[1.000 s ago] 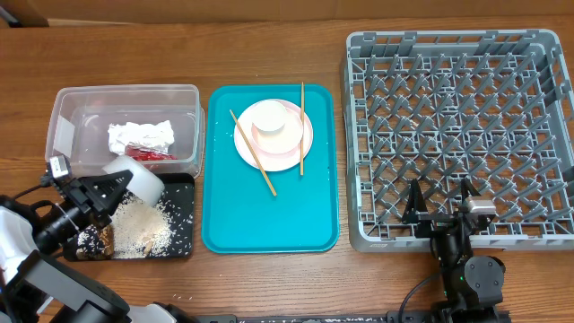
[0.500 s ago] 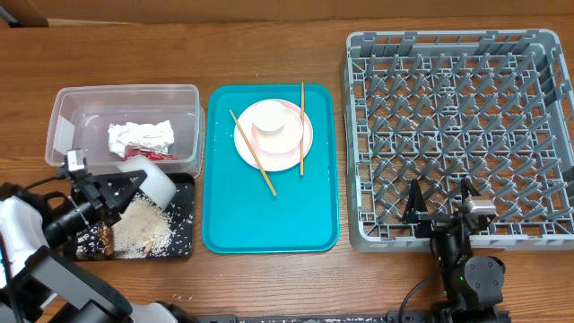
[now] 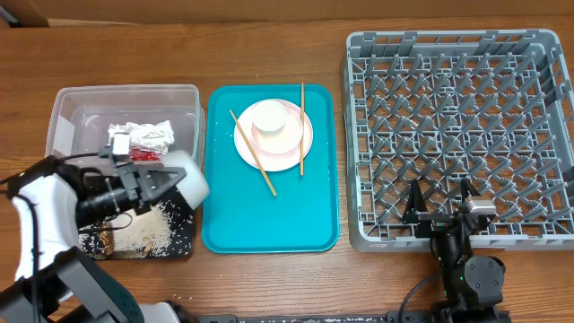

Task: Sort waste into correct bins and load items into the dishwasher
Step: 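Tilt the bowl with the left gripper to dump rice onto the black tray, then carry the white bowl with the left gripper and set it on the teal tray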

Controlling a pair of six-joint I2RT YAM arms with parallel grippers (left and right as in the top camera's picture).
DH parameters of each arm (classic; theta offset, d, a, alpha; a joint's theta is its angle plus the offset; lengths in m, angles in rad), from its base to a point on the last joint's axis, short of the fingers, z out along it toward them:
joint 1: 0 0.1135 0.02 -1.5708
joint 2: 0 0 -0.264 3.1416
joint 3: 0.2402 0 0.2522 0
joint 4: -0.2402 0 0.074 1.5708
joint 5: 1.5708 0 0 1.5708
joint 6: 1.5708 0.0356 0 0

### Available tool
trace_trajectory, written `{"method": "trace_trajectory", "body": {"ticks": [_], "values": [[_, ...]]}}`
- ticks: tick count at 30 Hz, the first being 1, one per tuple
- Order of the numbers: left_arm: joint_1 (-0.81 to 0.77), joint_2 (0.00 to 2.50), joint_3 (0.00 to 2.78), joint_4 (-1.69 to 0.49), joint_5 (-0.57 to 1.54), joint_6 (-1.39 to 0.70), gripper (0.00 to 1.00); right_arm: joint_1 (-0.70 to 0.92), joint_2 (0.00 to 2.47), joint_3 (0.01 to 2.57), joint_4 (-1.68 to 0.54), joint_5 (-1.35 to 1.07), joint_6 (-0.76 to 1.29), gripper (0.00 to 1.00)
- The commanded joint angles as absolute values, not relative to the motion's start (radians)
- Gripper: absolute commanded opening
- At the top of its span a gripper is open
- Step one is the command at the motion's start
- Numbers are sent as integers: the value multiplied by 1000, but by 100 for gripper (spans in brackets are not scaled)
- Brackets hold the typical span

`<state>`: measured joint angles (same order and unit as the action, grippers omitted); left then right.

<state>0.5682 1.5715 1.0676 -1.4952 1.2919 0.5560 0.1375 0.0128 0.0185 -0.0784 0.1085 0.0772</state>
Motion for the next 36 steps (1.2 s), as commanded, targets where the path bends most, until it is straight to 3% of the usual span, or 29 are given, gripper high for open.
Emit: {"method": "trace_trajectory", "body": {"ticks": [1,11,19,27,36], "values": [[510,1535,1078,-1462,1288,483,4,133,4,8,-73,110,71,100],[295,1452,1079,-1156,1001,-21,4,133,4,8,-73,110,71,100],[-67,1395,1079,-969,538,-360,4,133,4,8,-73,110,71,100],[-476,1454,1079,-905,147,-578,4,133,4,8,-73,110,71,100],[-669,1560,1079,-925,-5,-629,4,133,4,8,-73,110,71,100]]}}
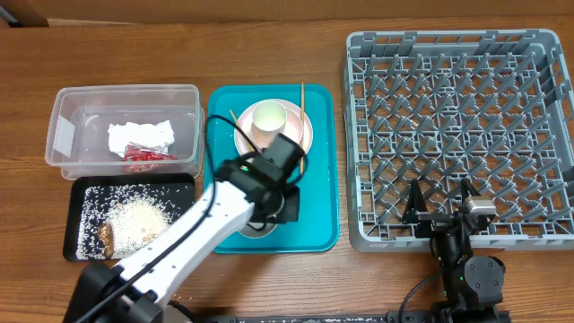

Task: Sort waste into correct bins and load items into the dishwasher
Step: 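Carry the white bowl with the left gripper and set it on the teal tray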

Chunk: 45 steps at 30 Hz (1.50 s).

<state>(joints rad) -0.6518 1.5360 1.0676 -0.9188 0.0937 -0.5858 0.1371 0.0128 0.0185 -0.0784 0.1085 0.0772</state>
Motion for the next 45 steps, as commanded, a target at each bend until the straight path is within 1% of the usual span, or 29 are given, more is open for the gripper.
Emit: {"method": "trace_trajectory", "body": {"ticks": [1,12,16,19,21,23,24,25,26,27,30,37,42,45], "values": [[-668,1565,1079,-928,-11,-629,4,133,4,8,-73,110,71,100],[-657,1576,1079,-959,-70,-628,4,133,4,8,-73,110,71,100],[-655,1576,1078,-987,-152,-629,4,133,4,8,-73,110,71,100],[-655,1577,1078,-992,-160,-629,5,133,4,8,-73,110,71,100],[-655,1577,1078,-992,-160,-629,13,133,4,8,-73,110,71,100],[-655,1577,1078,-990,-160,-629,24,133,4,8,-73,110,71,100],[-655,1577,1078,-990,-160,-629,31,133,4,8,-73,110,71,100],[-655,1577,1078,-989,-161,-629,41,133,4,8,-73,110,71,100],[-655,1577,1078,-989,-161,-628,47,133,4,8,-73,110,71,100],[-654,1577,1078,-990,-162,-628,50,133,4,8,-73,110,71,100],[-654,1577,1078,-986,-176,-629,50,133,4,8,-73,110,71,100],[-619,1576,1150,-1013,-206,-628,47,133,4,8,-73,110,71,100],[-514,1576,1271,-1064,-205,-628,39,133,4,8,-73,110,71,100],[-445,1576,1299,-1042,-170,-629,30,133,4,8,-73,110,71,100]]}}
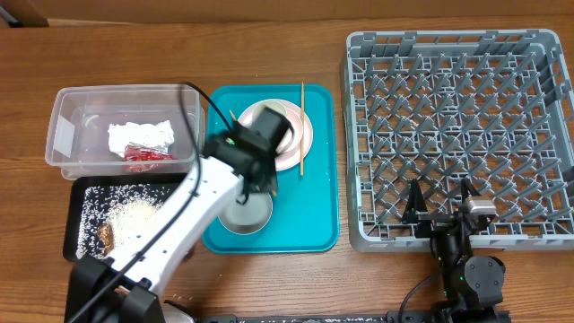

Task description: Sort waste into correct bins and load items into the dishwasher

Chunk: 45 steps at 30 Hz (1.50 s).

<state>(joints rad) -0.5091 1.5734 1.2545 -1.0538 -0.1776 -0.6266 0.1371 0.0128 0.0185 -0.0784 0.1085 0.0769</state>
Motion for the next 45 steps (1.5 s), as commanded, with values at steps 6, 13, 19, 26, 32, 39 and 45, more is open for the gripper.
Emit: {"method": "trace_trajectory", "body": {"ticks": [6,13,19,26,32,39,45], "values": [[-352,1577,1295,-947,-86,-681,4,133,4,8,-73,110,71,100],[-347,1578,1295,-889,-88,-713,11,133,4,8,-73,110,71,100],[-347,1584,1291,-884,-94,-763,4,133,4,8,-73,110,71,100],[-347,1565,1295,-886,-97,-764,4,133,4,8,-73,108,86,100],[-344,1425,1348,-969,-101,-763,4,133,4,10,-11,-1,85,100],[-307,1181,1401,-1047,-141,-763,4,133,33,212,-235,-41,86,100],[-294,1075,1401,-1074,-183,-764,9,133,259,574,-509,-105,86,100]]}}
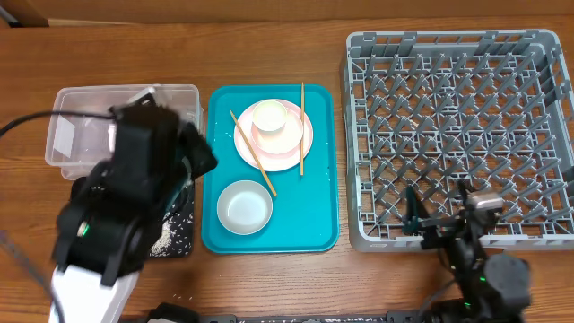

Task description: Sort waste into correct bins and load items into the dishwasher

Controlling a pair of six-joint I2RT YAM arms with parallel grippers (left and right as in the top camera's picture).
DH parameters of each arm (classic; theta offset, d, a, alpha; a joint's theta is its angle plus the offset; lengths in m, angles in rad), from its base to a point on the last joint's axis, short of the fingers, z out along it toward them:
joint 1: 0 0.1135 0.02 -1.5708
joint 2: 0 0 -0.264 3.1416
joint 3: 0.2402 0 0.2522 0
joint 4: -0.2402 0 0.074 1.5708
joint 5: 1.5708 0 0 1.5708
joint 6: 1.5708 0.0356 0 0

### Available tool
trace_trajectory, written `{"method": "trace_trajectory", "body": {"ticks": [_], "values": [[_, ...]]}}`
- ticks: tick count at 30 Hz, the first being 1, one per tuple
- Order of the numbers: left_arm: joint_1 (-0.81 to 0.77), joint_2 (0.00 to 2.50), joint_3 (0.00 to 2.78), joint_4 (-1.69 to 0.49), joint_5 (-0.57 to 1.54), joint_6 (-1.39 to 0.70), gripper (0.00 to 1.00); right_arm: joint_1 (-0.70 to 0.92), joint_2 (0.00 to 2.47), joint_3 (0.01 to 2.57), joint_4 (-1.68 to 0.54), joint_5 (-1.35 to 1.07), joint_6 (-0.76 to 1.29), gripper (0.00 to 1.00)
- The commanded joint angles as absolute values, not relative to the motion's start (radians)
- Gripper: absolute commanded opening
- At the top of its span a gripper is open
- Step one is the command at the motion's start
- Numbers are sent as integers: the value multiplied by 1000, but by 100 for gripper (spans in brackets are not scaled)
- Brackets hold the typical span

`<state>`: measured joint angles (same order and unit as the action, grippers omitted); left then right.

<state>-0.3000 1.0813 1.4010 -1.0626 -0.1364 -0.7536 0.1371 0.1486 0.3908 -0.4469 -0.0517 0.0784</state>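
A teal tray holds a pink plate with a white cup on it. Two chopsticks lie across the plate. An empty pale bowl stands upright at the tray's front. The grey dish rack fills the right side. My left arm looms close to the camera over the bins, its gripper a dark blur at the tray's left edge, jaws unreadable. My right gripper stands open at the rack's front edge, holding nothing.
A clear plastic bin sits at the back left, mostly covered by my left arm. In front of it a black tray with rice grains shows only at its right edge. Bare wooden table surrounds everything.
My left arm was over the teal tray between bowl and plate; now it is over the bins at the left, nearer the camera. The bowl stays on the tray. The right arm has shifted slightly.
My left gripper first held the bowl tipped over the black tray of rice. Then it was over the front of the teal tray with the bowl beneath it. Later the bowl stood on the tray with the gripper by the plate. Now the arm is back at the left.
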Motion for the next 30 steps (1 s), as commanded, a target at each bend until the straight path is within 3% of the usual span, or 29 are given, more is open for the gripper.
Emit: {"method": "trace_trajectory", "body": {"ticks": [1,3,4,6,10,12,16,19,20,24,30], "values": [[-294,1069,1401,-1077,-193,-764,11,133,323,655,-567,-127,86,100],[-294,1066,1401,-1079,-208,-764,24,133,451,813,-695,-177,86,100],[-294,1066,1401,-1081,-215,-764,35,133,525,904,-774,-199,86,100],[-294,1066,1401,-1081,-221,-764,45,133,660,1061,-919,-224,85,100],[-294,1071,1401,-1082,-221,-757,87,133,872,1287,-1089,-320,86,100],[-294,1077,1401,-1089,-221,-756,100,133,954,1351,-1126,-373,85,100],[-294,1093,1401,-1120,-230,-754,100,134,1054,1370,-1098,-539,86,100],[-286,1097,1401,-1149,-302,-782,100,138,1122,1369,-1070,-585,162,49],[-271,1094,1404,-1149,-294,-798,100,146,1157,1369,-1063,-585,221,42],[-176,1060,1414,-1128,-275,-820,100,216,1256,1369,-1034,-495,271,35],[-36,1050,1414,-1087,-307,-819,100,439,1411,1369,-927,-277,346,35]]}}
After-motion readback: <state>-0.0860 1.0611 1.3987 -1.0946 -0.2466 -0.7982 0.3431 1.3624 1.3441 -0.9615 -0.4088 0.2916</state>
